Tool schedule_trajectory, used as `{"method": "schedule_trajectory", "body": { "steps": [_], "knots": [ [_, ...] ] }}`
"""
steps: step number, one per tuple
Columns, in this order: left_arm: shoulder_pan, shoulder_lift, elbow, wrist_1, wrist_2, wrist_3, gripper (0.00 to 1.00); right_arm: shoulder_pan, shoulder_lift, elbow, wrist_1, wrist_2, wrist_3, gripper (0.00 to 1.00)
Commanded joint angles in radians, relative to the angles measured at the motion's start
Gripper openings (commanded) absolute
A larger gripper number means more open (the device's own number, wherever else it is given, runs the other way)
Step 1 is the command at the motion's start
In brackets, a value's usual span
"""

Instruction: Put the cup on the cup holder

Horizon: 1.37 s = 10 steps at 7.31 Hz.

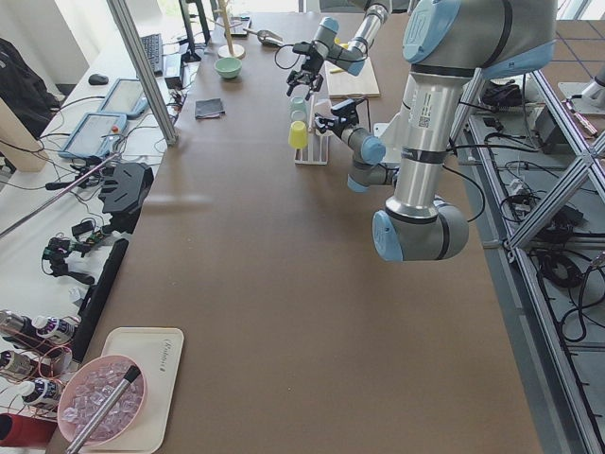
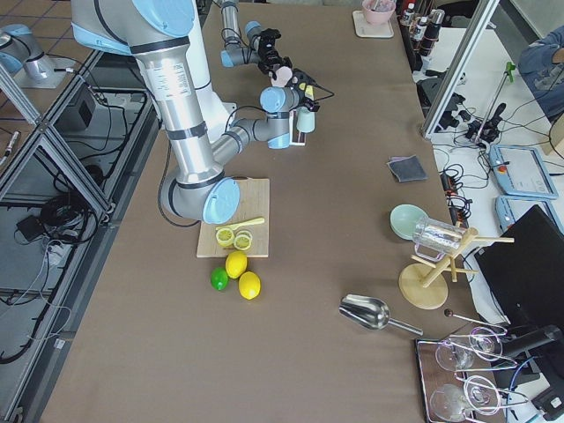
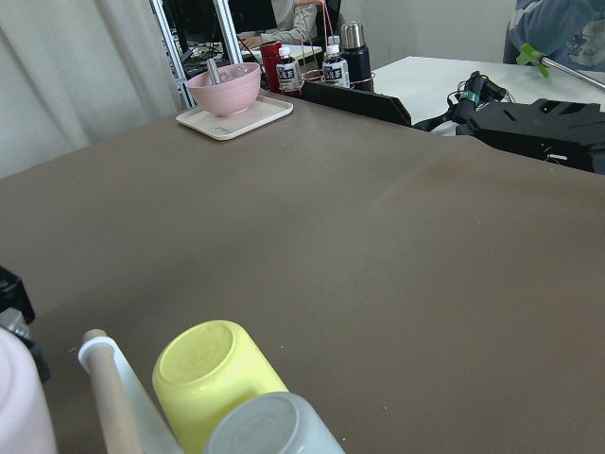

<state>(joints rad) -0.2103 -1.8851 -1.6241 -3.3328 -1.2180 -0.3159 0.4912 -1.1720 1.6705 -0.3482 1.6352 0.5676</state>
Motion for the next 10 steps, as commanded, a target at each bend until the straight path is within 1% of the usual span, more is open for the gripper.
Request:
{"method": "schedule_trajectory", "body": {
  "steps": [1,2,3,4,5,6,7,8,9,10],
  "knots": [
    [0.0,0.0,0.007,-0.001,0.0,0.0,0.0,-0.002,0.003,0.001,-0.002,0.003,0.0,1.0],
    [-0.001,0.0,0.007,-0.001,0.0,0.0,0.0,0.001,0.003,0.029,-0.052,0.006,0.0,1.0],
    [0.0,0.0,0.015,-0.001,0.0,0.0,0.0,-0.002,0.006,0.128,-0.21,0.011,0.0,1.0],
    [-0.001,0.0,0.023,-0.001,0.002,0.012,0.0,-0.005,0.015,0.232,-0.397,0.012,0.0,1.0],
    [-0.001,0.001,0.026,-0.001,0.015,0.058,0.23,-0.006,0.02,0.288,-0.531,0.035,-0.003,1.0],
    [0.0,0.001,0.044,-0.008,0.043,0.073,0.99,0.012,0.02,0.302,-0.602,0.073,-0.014,1.0],
    [0.0,0.001,0.044,-0.02,0.044,0.072,0.98,0.045,0.02,0.314,-0.692,0.124,-0.017,1.0],
    [0.0,0.001,0.041,-0.022,0.044,0.063,0.98,0.102,0.018,0.337,-0.809,0.193,-0.053,1.0],
    [0.0,0.003,0.035,-0.022,0.044,0.048,0.98,0.171,0.012,0.345,-0.898,0.245,-0.13,1.0],
    [0.0,0.001,0.026,-0.022,0.044,0.038,0.98,0.229,0.006,0.354,-0.979,0.255,-0.179,1.0]
  ]
}}
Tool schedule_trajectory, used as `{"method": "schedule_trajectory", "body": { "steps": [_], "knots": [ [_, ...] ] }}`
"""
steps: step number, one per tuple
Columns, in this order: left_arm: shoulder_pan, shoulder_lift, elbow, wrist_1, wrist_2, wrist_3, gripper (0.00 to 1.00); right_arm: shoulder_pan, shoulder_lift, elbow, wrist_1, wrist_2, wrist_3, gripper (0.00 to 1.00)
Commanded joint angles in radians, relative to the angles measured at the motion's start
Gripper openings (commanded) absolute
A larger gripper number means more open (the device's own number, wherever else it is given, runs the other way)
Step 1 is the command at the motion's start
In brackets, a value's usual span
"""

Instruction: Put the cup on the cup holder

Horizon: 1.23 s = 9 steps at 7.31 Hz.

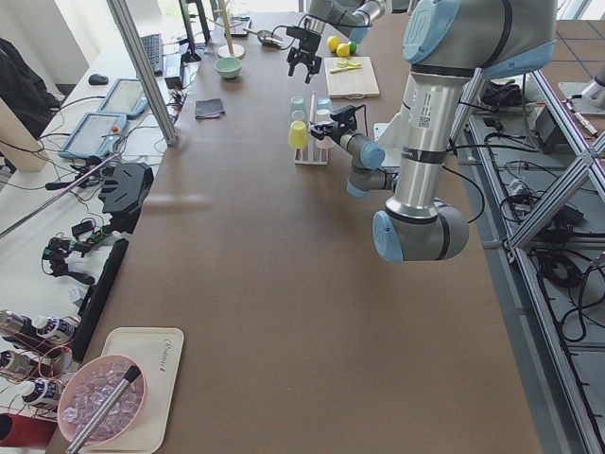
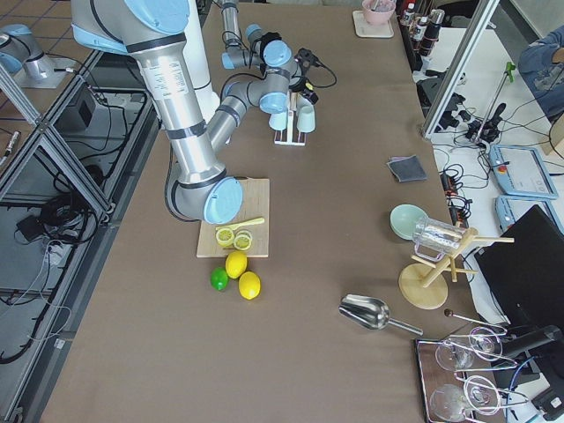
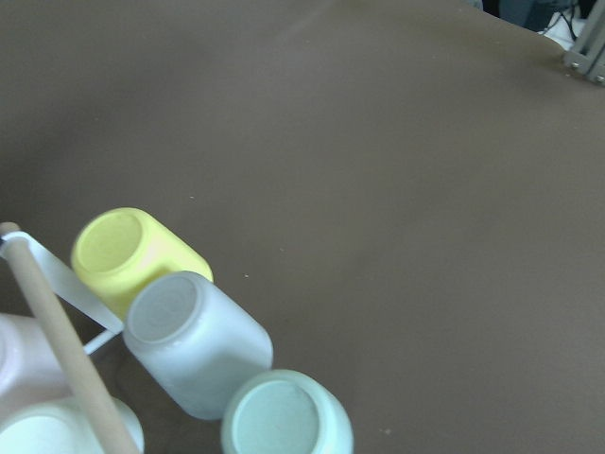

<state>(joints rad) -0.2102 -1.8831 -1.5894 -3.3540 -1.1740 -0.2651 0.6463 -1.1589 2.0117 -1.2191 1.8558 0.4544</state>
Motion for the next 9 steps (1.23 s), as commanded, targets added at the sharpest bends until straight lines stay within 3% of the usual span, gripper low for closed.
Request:
{"method": "schedule_trajectory", "body": {
  "steps": [1,2,4,6,9],
  "knots": [
    [-0.001,0.002,-0.035,0.001,-0.001,-0.013,0.98,0.093,-0.025,0.015,-0.179,0.039,-0.088,1.0],
    [-0.006,0.004,-0.069,0.013,-0.003,-0.011,0.98,0.122,-0.048,0.01,-0.216,0.048,-0.095,1.0],
    [-0.067,0.008,-0.102,0.076,-0.035,0.001,0.98,0.261,-0.068,0.015,-0.395,0.148,-0.182,1.0],
    [-0.234,0.01,-0.103,0.165,-0.122,-0.002,0.98,0.422,-0.071,0.019,-0.59,0.256,-0.195,1.0],
    [-0.435,0.001,-0.101,0.435,-0.151,-0.016,0.98,0.608,-0.222,0.015,-0.714,0.302,-0.194,1.0]
  ]
}}
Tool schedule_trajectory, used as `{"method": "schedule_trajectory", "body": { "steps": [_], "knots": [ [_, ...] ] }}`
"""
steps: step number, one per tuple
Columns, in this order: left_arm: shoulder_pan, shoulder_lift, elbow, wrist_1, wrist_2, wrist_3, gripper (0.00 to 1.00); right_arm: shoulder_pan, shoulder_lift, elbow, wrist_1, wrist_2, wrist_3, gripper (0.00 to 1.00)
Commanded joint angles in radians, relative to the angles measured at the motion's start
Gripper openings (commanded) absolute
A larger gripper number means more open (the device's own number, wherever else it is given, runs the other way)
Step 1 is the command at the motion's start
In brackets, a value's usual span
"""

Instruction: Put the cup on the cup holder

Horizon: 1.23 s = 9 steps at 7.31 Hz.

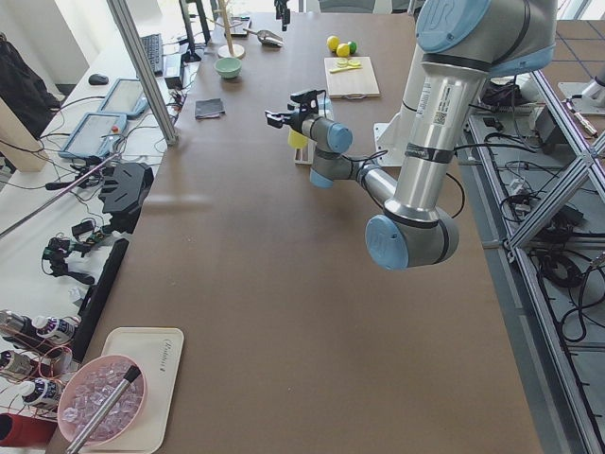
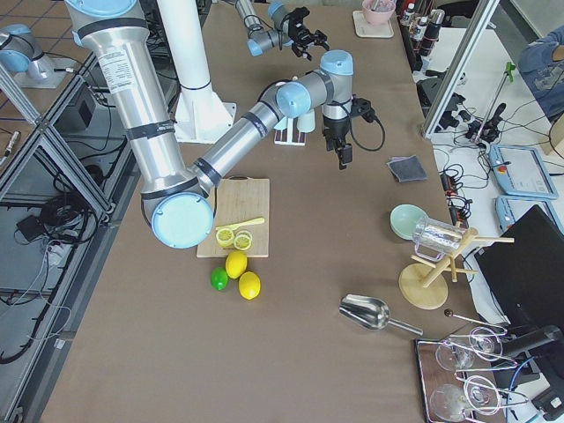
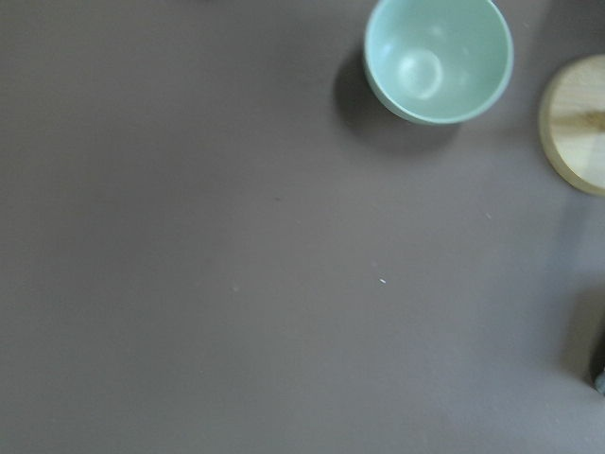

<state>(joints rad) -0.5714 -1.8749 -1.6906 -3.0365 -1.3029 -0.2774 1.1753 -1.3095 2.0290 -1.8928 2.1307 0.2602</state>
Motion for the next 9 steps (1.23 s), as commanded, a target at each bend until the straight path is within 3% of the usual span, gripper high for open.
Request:
{"method": "schedule_trajectory", "body": {
  "steps": [1,2,4,6,7,8,9],
  "knots": [
    [-0.105,-0.004,0.003,0.17,-0.06,-0.008,0.98,0.133,-0.123,-0.015,-0.04,0.017,0.001,1.0],
    [-0.137,-0.001,0.002,0.22,-0.163,-0.046,0.98,0.183,-0.185,-0.056,-0.034,0.017,-0.004,1.0],
    [-0.355,-0.007,-0.032,0.485,-0.454,-0.037,0.98,0.254,-0.267,-0.105,-0.028,0.021,-0.073,1.0],
    [-0.386,0.066,-0.159,0.707,-0.635,-0.048,0.98,0.306,-0.293,-0.166,-0.026,0.025,-0.146,1.0],
    [-0.439,0.104,-0.205,0.842,-0.774,-0.036,0.98,0.317,-0.298,-0.199,-0.007,0.026,-0.154,1.0],
    [-0.497,0.111,-0.219,0.957,-0.852,-0.031,0.98,0.325,-0.327,-0.235,0.086,0.028,-0.173,1.0],
    [-0.551,0.173,-0.28,1.183,-0.927,0.028,0.98,0.334,-0.356,-0.287,0.198,0.037,-0.191,1.0]
  ]
}}
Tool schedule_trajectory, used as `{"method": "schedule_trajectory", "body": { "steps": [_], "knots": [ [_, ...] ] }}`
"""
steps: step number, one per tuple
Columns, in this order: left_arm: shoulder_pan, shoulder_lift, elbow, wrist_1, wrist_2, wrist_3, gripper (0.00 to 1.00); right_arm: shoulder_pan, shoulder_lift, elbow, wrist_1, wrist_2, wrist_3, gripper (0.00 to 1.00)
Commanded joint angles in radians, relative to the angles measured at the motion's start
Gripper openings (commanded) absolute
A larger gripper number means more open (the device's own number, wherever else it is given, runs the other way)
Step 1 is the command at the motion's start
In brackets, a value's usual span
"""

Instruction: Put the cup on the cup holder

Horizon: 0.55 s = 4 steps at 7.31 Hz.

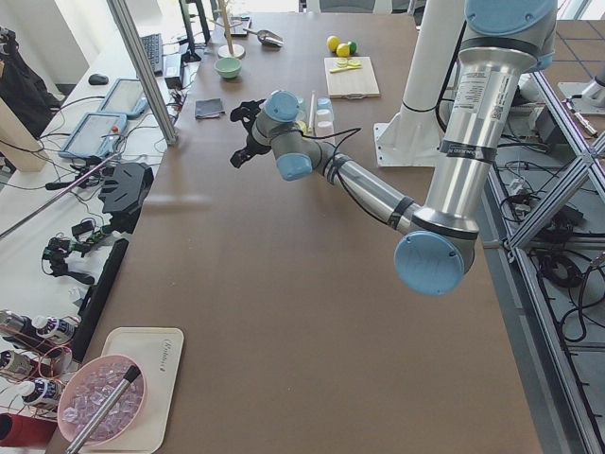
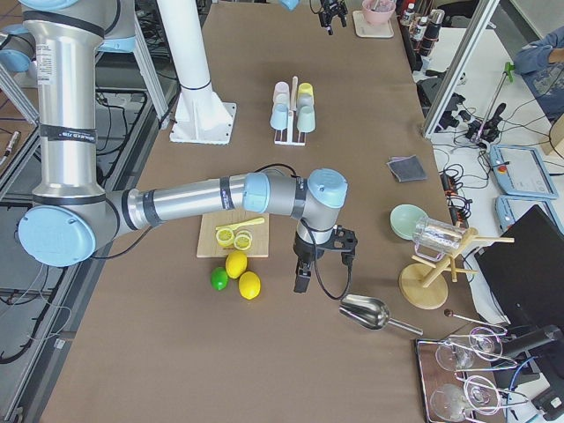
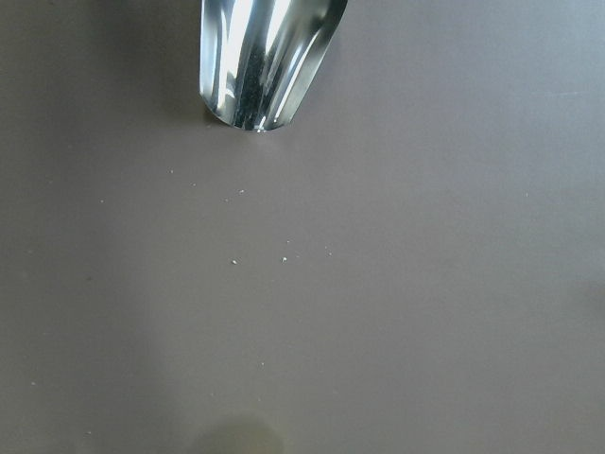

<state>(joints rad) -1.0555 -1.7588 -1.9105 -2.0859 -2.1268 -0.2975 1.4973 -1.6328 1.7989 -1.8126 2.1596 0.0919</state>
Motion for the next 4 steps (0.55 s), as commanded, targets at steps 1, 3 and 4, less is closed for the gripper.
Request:
{"method": "schedule_trajectory", "body": {
  "steps": [1,3,4],
  "knots": [
    [-0.078,0.133,-0.077,0.345,-0.104,0.163,0.98,0.029,-0.048,-0.116,0.183,0.063,-0.026,1.0],
    [-0.107,0.174,0.015,0.372,-0.091,0.189,0.98,0.05,-0.065,-0.164,0.263,0.082,-0.097,1.0],
    [-0.159,0.133,0.086,0.477,-0.093,0.193,0.98,0.06,-0.068,-0.162,0.266,0.092,-0.104,1.0]
  ]
}}
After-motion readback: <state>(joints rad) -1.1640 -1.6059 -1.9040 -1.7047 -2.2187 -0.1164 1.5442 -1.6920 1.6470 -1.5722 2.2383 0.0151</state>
